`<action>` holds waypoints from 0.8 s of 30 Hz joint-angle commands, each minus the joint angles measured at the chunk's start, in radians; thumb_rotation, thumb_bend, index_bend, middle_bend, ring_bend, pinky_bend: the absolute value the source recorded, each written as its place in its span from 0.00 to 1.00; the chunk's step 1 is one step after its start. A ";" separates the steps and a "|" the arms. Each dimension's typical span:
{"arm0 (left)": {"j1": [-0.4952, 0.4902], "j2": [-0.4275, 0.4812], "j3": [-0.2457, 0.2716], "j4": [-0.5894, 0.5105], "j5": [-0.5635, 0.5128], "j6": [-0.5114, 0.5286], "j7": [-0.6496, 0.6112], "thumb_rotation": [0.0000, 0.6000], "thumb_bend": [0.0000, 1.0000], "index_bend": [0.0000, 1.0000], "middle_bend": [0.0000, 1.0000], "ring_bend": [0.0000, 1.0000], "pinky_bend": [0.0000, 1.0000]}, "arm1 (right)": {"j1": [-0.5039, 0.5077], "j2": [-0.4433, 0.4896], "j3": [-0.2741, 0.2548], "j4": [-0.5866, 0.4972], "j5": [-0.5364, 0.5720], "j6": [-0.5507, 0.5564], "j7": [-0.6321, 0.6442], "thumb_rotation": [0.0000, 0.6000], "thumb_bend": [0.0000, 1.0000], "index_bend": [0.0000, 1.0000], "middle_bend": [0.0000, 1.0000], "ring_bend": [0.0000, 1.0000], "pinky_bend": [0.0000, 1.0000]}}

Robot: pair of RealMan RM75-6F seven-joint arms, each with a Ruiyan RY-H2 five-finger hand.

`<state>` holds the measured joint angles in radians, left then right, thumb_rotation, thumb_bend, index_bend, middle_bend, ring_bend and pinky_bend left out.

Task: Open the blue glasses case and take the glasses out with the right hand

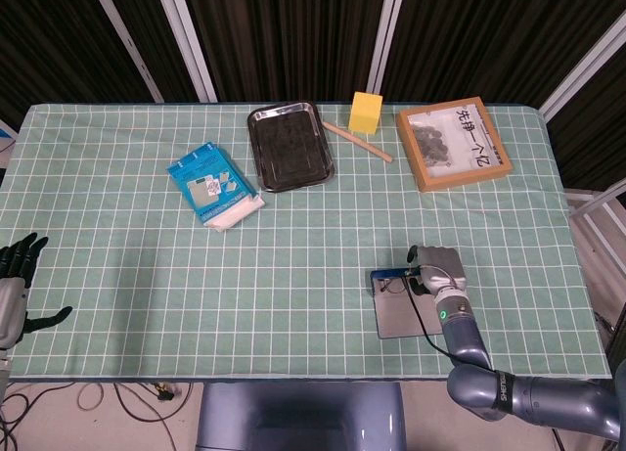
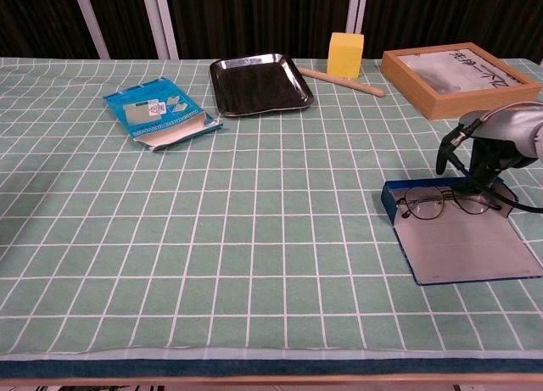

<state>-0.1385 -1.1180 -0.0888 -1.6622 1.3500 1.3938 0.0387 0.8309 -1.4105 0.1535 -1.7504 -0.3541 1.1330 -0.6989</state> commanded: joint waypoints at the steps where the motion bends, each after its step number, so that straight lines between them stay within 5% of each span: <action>1: 0.000 0.000 0.000 0.000 0.000 0.000 0.000 1.00 0.00 0.00 0.00 0.00 0.00 | 0.002 -0.003 0.000 0.004 0.004 -0.002 -0.003 1.00 0.48 0.38 1.00 1.00 1.00; 24: -0.001 0.000 -0.002 0.001 -0.003 -0.001 -0.001 1.00 0.00 0.00 0.00 0.00 0.00 | 0.000 -0.022 0.002 0.037 0.034 -0.014 -0.004 1.00 0.48 0.41 1.00 1.00 1.00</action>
<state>-0.1393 -1.1182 -0.0912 -1.6610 1.3465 1.3927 0.0374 0.8312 -1.4319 0.1556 -1.7134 -0.3200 1.1189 -0.7029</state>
